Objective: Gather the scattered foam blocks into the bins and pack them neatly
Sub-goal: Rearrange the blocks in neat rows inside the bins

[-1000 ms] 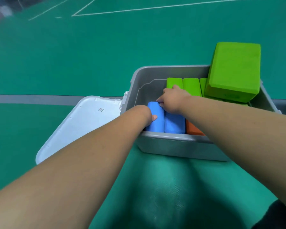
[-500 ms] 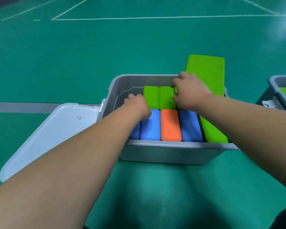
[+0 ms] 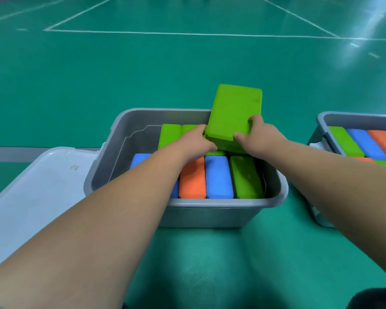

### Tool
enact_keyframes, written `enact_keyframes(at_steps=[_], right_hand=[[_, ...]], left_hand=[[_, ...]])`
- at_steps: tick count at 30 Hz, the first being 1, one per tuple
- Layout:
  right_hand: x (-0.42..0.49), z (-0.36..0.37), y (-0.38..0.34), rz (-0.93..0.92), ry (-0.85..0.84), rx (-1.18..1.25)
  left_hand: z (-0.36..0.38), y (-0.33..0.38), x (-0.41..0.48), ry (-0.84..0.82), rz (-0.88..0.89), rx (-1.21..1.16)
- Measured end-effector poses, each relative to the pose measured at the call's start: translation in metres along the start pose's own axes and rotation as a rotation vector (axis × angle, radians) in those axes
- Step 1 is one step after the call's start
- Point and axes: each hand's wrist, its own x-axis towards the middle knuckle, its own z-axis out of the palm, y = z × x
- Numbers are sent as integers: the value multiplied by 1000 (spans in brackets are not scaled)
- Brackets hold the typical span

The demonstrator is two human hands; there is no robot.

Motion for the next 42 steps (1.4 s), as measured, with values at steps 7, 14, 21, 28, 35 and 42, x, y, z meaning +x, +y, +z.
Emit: enact_keyframes(at_steps=[7, 14, 21, 28, 35, 42], right_hand=[[0, -5, -15, -195, 162, 72], [1, 10, -74, -480, 221, 287], [-2, 33, -138, -508, 298, 585], [5, 51, -158, -506, 385, 580], [15, 50, -170, -549, 261, 480], [12, 57, -196, -599, 233, 474]], left_hand=[[-8, -1, -2, 163, -164, -475], [-63, -35, -26, 396, -205, -653], [-108, -66, -66, 418, -289, -578], [-122, -83, -69, 359, -301, -576], [-120, -79, -65, 215, -229, -510], [-128, -89, -58, 348, -322, -433]])
